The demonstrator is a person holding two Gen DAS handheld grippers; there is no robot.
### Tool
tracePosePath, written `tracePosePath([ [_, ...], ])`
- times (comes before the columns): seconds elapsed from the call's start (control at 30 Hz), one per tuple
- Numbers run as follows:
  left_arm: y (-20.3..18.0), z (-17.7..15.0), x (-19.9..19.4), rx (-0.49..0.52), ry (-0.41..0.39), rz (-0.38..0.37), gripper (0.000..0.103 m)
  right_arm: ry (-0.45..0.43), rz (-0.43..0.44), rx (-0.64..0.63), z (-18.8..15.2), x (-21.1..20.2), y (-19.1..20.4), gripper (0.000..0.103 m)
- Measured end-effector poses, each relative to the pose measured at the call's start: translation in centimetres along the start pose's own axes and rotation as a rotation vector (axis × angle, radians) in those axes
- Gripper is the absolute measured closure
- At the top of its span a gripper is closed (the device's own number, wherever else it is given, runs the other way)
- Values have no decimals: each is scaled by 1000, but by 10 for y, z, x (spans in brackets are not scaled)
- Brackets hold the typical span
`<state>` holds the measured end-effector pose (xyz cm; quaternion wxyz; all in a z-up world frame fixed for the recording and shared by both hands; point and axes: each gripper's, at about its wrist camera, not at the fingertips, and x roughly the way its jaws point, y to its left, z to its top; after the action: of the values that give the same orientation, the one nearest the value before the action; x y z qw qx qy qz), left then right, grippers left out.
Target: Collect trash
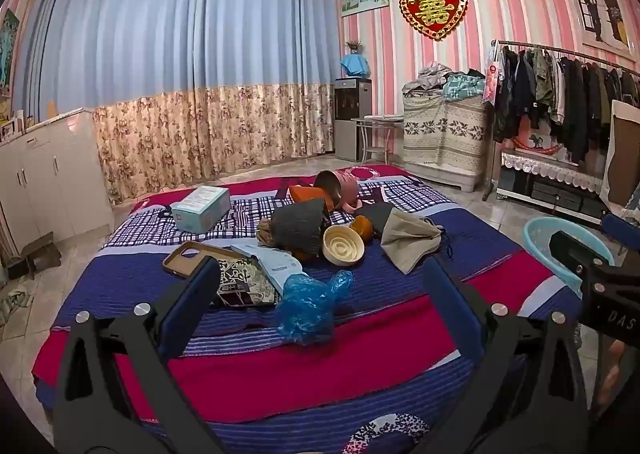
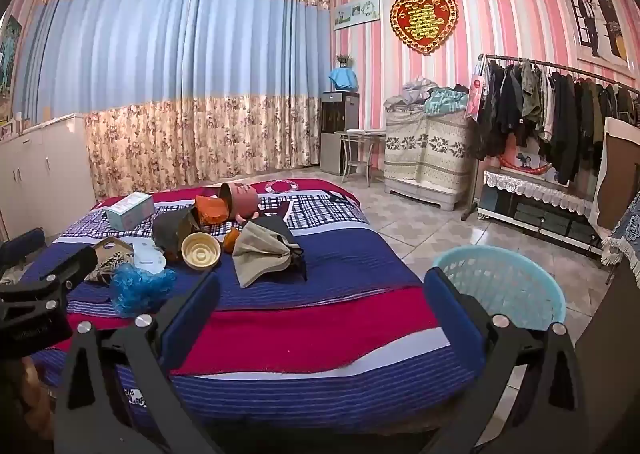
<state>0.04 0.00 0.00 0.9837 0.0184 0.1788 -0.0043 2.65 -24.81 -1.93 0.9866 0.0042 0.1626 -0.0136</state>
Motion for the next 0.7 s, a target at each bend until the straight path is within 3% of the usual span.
tracePosePath([
  [0.7, 0, 3, -6, 15, -28, 1, 5, -3, -9, 8, 0, -1, -5, 4],
])
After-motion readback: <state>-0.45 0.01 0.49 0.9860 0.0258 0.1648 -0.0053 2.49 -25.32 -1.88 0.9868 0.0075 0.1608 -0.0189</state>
